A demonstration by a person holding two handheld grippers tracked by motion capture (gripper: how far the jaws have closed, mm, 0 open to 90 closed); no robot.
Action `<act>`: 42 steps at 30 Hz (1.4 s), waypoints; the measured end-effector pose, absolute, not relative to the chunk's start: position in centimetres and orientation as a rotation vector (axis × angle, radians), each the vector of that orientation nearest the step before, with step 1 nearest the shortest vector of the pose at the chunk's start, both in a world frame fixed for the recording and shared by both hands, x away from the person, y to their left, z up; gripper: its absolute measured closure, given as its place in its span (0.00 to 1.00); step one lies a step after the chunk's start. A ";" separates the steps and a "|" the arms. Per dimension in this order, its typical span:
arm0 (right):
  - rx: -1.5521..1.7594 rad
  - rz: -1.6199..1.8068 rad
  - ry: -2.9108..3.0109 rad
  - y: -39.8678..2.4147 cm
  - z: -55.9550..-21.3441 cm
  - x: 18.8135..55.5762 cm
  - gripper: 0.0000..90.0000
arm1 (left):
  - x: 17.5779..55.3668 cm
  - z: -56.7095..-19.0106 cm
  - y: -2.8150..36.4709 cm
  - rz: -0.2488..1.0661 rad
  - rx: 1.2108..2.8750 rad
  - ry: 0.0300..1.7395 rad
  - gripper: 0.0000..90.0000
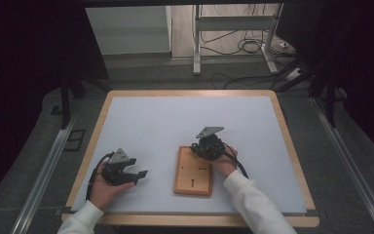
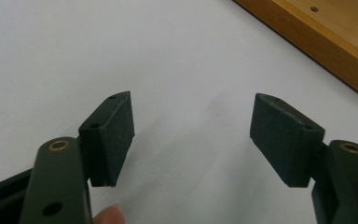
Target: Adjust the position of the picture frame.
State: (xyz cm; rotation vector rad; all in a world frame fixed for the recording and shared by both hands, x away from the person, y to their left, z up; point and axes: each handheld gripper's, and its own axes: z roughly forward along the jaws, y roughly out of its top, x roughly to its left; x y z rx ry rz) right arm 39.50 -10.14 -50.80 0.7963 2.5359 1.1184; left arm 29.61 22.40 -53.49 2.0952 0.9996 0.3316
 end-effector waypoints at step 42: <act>1.084 1.128 2.313 -25.9 -50.8 31.6 0.30 | 30.7 -53.2 21.1 0.336 2.099 0.953 0.33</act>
